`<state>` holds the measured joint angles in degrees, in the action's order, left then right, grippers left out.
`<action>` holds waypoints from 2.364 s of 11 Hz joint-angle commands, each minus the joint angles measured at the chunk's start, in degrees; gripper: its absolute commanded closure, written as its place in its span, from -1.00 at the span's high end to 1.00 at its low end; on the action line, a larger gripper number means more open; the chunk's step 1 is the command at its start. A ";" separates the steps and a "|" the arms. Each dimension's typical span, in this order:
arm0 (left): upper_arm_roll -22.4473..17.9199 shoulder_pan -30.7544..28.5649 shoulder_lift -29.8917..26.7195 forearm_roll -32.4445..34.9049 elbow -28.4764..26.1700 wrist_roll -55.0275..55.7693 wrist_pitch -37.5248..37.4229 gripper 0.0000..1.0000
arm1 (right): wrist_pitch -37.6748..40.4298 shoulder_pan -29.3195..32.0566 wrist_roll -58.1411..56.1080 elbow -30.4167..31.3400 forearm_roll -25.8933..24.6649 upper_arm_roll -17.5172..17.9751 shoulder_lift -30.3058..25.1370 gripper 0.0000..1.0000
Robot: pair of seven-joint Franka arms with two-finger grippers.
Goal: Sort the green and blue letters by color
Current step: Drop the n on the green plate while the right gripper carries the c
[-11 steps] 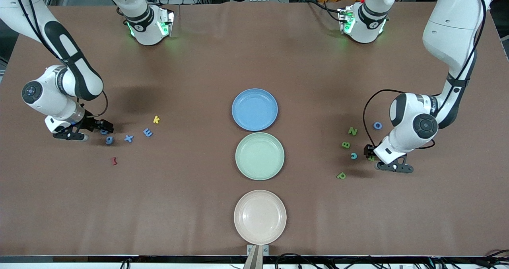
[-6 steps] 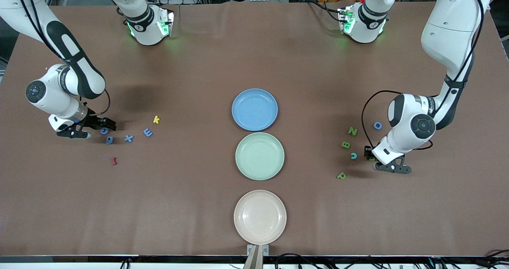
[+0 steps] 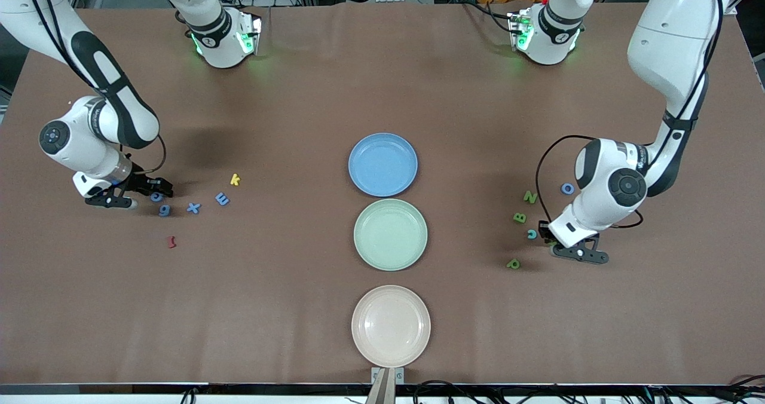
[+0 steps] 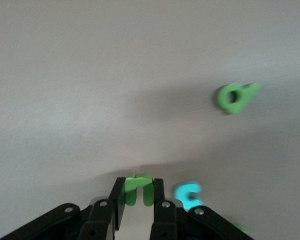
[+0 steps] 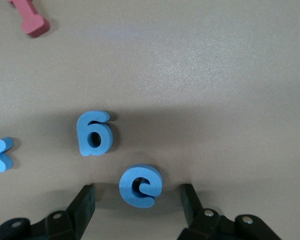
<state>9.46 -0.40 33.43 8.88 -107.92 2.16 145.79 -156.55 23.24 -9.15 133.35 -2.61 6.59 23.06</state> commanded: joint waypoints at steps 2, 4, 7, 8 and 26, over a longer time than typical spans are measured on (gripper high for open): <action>6.86 1.89 -3.28 1.22 2.79 1.53 -7.01 -1.00 | 0.01 -1.88 0.89 0.95 0.94 -1.49 -2.14 0.21; 7.50 5.65 -2.49 0.96 4.56 4.58 -7.63 -1.00 | 0.01 -1.89 0.89 0.86 0.94 -1.67 -2.23 -0.01; 7.50 12.95 -0.57 0.87 8.68 16.96 -7.63 -1.00 | -0.16 -1.80 0.89 0.95 0.94 -1.93 -2.05 -0.17; 7.50 14.36 0.66 0.61 10.35 19.52 -7.63 -1.00 | -0.25 -1.80 0.89 0.86 0.94 -1.93 -1.88 -0.22; 7.15 13.17 4.02 0.70 21.18 20.83 -18.41 1.00 | 10.38 -15.48 21.86 -2.66 1.29 -2.63 -8.72 -0.66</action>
<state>16.36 17.58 40.46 8.86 -85.38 30.94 133.59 -148.44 13.69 5.74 129.99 -2.41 4.27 17.53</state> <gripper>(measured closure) 0.000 0.643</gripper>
